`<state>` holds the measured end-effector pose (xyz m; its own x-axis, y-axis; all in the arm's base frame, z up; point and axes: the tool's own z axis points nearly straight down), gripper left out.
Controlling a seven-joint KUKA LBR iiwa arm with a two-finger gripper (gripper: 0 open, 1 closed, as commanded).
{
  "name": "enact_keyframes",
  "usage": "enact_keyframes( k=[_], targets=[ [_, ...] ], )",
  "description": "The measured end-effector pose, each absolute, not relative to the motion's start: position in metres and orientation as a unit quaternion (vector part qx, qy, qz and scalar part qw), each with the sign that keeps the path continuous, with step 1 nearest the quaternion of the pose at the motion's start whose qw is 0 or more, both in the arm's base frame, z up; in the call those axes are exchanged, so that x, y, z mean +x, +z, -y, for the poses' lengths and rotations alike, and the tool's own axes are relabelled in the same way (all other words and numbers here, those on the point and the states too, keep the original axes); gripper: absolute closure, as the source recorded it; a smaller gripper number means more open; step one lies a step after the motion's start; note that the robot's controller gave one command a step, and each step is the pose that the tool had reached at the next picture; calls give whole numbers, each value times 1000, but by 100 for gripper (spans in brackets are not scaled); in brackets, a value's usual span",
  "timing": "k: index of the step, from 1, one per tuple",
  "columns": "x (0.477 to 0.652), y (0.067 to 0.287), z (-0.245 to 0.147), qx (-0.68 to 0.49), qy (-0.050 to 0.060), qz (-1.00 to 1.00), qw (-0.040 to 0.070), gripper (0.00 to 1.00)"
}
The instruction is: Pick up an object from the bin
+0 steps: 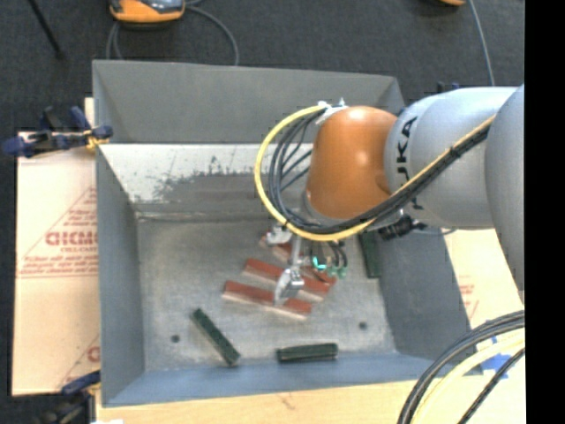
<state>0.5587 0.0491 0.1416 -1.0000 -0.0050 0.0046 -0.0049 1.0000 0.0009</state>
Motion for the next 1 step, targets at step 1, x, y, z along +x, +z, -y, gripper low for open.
enact_keyframes(
  k=[1],
  targets=[
    [561, 146, -49, 2, -1, 1000, -1, 0]
  ],
)
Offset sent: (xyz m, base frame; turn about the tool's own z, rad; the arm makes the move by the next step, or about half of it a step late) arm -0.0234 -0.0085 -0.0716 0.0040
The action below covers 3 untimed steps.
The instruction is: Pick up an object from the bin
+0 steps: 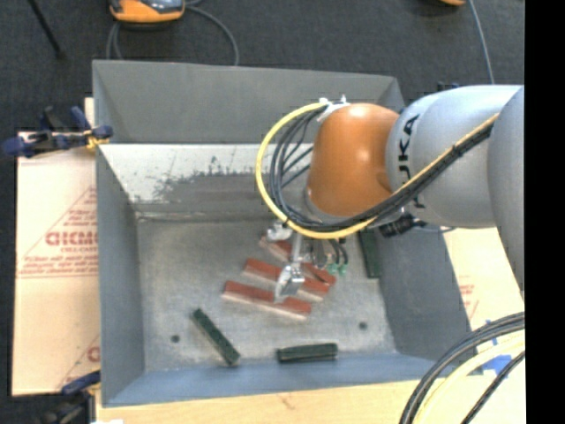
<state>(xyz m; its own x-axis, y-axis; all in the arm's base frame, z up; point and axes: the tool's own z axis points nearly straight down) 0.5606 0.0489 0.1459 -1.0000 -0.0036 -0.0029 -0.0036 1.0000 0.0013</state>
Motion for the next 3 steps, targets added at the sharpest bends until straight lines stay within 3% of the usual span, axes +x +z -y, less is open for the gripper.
enact_keyframes(
  k=[1, 3],
  targets=[
    [541, 82, -42, 0, 1, -1000, 5, 0],
    [540, 93, -46, 52, 0, -999, 1, 0]
  ],
)
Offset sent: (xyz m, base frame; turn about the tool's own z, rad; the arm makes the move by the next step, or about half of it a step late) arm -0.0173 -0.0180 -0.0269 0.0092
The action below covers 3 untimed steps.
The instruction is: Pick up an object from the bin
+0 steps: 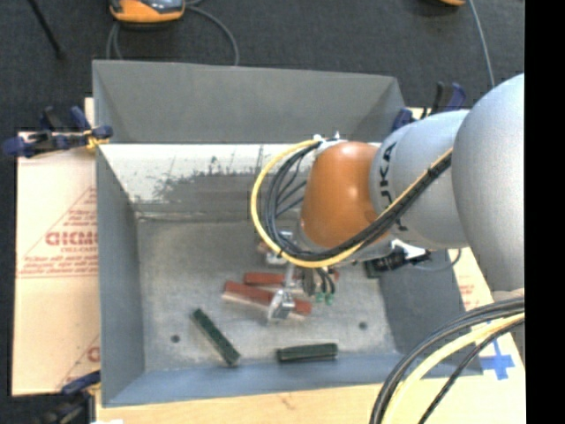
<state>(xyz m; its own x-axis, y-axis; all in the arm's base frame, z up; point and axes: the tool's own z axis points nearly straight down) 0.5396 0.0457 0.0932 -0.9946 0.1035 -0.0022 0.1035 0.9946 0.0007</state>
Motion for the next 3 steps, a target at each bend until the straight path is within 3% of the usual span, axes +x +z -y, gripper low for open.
enact_keyframes(
  k=[1, 2, 3],
  targets=[
    [545, 78, -48, 85, 1, -996, 3, 0],
    [548, 80, -44, 158, 5, -987, 2, 100],
    [548, 80, -44, 158, 5, -987, 2, 100]
  ],
)
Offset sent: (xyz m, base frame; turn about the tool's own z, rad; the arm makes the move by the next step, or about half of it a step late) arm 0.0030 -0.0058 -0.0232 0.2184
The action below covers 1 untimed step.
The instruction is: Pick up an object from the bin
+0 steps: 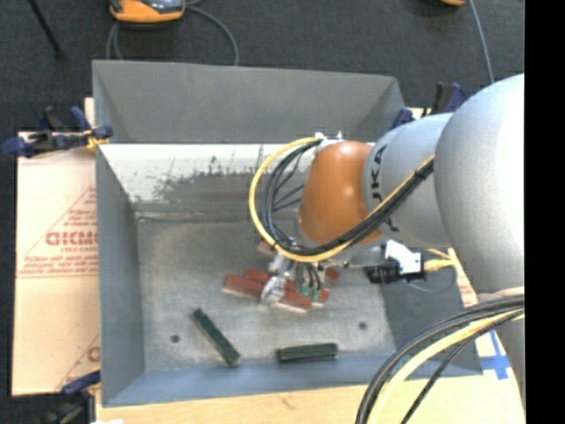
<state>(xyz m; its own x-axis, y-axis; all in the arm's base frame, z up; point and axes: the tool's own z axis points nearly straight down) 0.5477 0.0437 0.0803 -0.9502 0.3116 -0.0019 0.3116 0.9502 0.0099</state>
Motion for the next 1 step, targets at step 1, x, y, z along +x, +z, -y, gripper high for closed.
enact_keyframes(
  k=[1],
  targets=[
    [547, 82, -44, 157, 4, -988, 1, 100]
  ],
)
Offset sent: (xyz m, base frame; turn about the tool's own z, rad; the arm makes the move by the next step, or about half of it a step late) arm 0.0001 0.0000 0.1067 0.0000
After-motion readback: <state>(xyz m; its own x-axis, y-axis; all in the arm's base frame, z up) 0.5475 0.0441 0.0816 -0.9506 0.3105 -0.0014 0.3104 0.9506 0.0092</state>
